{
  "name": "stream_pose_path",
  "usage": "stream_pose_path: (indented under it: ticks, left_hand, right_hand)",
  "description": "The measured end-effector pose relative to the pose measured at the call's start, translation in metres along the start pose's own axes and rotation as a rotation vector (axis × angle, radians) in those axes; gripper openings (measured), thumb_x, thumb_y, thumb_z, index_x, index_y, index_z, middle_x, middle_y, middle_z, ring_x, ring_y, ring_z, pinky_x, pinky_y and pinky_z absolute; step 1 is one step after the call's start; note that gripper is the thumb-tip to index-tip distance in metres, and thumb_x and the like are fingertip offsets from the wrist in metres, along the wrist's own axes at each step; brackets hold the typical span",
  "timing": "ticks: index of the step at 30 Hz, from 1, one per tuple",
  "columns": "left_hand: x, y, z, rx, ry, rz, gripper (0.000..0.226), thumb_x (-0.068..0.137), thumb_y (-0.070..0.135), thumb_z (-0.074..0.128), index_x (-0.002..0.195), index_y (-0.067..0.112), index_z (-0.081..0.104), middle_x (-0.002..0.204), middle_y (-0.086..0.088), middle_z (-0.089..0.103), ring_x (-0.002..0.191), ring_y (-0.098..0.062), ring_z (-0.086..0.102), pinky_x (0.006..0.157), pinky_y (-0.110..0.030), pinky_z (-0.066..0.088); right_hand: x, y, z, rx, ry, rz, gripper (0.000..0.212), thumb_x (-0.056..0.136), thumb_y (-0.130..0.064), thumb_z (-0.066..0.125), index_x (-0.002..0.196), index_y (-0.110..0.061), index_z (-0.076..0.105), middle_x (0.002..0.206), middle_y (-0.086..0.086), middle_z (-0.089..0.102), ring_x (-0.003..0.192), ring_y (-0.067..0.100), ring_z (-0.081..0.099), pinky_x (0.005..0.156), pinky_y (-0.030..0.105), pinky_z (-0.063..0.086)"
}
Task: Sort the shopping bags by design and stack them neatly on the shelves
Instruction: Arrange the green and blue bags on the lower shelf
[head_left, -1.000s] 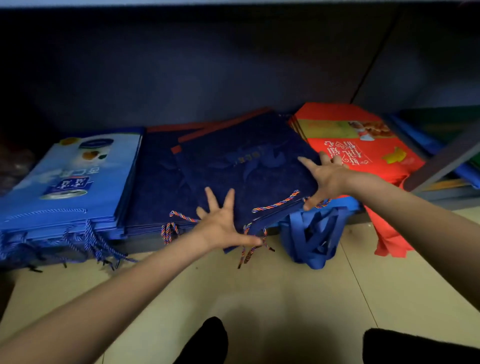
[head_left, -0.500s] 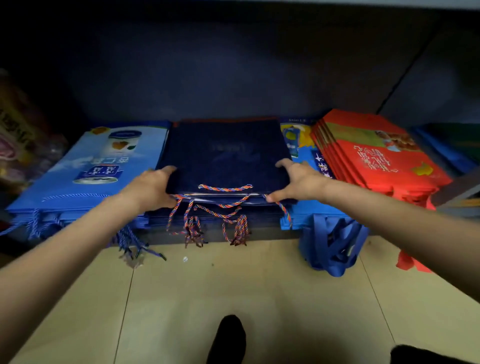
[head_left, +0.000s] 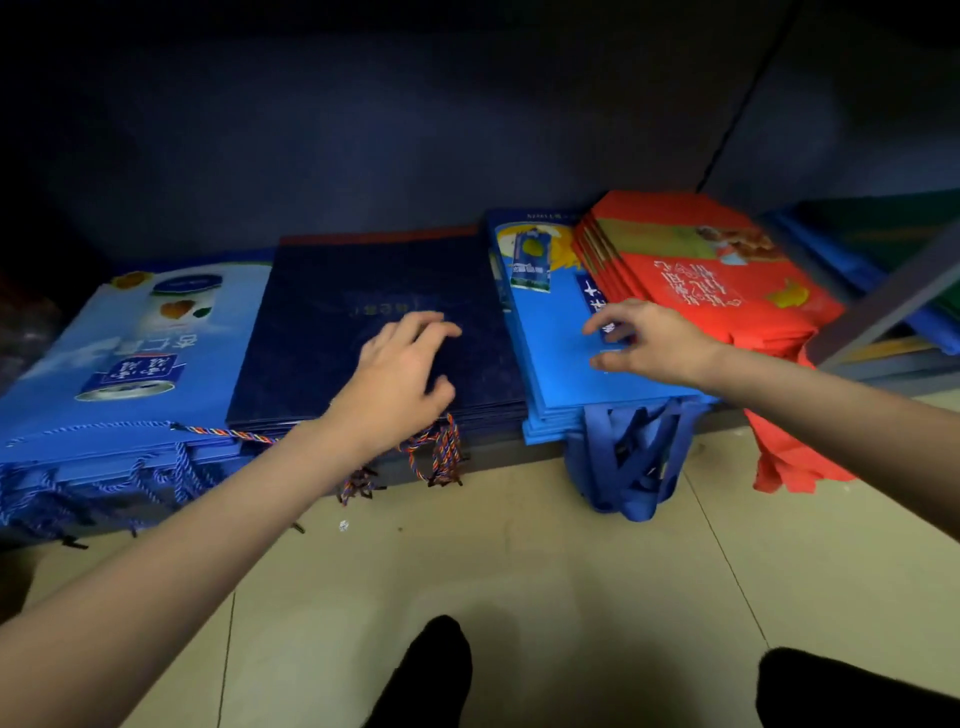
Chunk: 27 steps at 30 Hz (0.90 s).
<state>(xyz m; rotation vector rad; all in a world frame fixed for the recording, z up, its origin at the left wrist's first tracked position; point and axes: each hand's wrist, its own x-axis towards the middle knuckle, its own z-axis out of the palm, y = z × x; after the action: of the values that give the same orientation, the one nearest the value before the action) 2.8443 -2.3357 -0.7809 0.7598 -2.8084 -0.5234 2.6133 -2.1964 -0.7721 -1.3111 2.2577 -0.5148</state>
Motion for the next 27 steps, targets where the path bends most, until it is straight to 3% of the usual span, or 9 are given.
stream_pose_path:
  ticks: [4,9,13,15,18,22,27]
  left_hand:
    - [0.035,0.058,0.023,-0.047,-0.065,0.126,0.046,0.088,0.015,0.052,0.134,0.015,0.044,0.136,-0.002,0.040,0.122,-0.024,0.038,0.102,-0.037,0.028]
    - [0.076,0.126,0.056,0.024,-0.172,0.272,0.045,0.089,0.016,0.049,0.134,0.014,0.043,0.134,-0.004,0.041,0.119,-0.026,0.040,0.100,-0.040,0.032]
    - [0.090,0.187,0.084,0.073,-0.214,0.512,0.043,0.083,0.019,0.039,0.123,0.008,0.052,0.123,-0.010,0.050,0.106,-0.030,0.049,0.093,-0.043,0.041]
    - [0.098,0.224,0.105,0.104,-0.303,0.654,0.048,0.076,0.021,0.033,0.115,0.004,0.057,0.114,-0.013,0.055,0.097,-0.033,0.055,0.085,-0.044,0.048]
    - [0.116,0.287,0.140,0.149,-0.374,0.788,0.050,0.073,0.019,0.033,0.113,0.003,0.057,0.111,-0.015,0.057,0.095,-0.034,0.057,0.083,-0.042,0.049]
    - [0.152,0.388,0.176,0.131,-0.359,0.711,0.046,0.081,0.010,0.048,0.126,0.007,0.049,0.124,-0.013,0.049,0.111,-0.032,0.048,0.097,-0.038,0.036]
    - [0.212,0.479,0.218,0.070,-0.443,0.269,0.055,0.085,0.022,0.058,0.134,0.009,0.036,0.130,-0.017,0.040,0.121,-0.036,0.042,0.103,-0.037,0.034]
  right_hand:
    - [-0.031,0.052,-0.029,0.033,0.046,0.027,0.030,0.079,-0.006,0.071,0.108,-0.008,0.063,0.106,0.009,0.062,0.090,0.015,0.056,0.068,0.008,0.041]
    - [-0.075,0.118,-0.054,0.139,0.144,0.079,0.028,0.079,-0.005,0.071,0.105,-0.010,0.063,0.098,0.001,0.063,0.090,0.012,0.058,0.069,0.004,0.041]
    - [-0.119,0.185,-0.069,0.243,0.168,0.186,0.031,0.078,-0.006,0.072,0.105,-0.016,0.059,0.100,0.006,0.065,0.078,0.000,0.060,0.068,0.013,0.046]
    - [-0.146,0.225,-0.076,0.241,0.226,0.270,0.045,0.079,-0.010,0.072,0.120,-0.012,0.053,0.112,0.007,0.058,0.088,0.015,0.059,0.074,0.025,0.047]
    - [-0.179,0.281,-0.090,0.237,0.351,0.378,0.064,0.080,-0.015,0.072,0.135,-0.010,0.040,0.122,0.009,0.048,0.095,0.023,0.053,0.079,0.030,0.042]
    - [-0.194,0.350,-0.124,0.266,0.462,0.451,0.071,0.080,-0.019,0.072,0.140,-0.011,0.035,0.135,0.015,0.041,0.111,0.029,0.050,0.085,0.029,0.040]
    - [-0.177,0.416,-0.174,0.207,0.475,0.449,0.078,0.077,-0.018,0.075,0.141,-0.010,0.032,0.138,0.019,0.032,0.124,0.032,0.041,0.103,0.030,0.030]
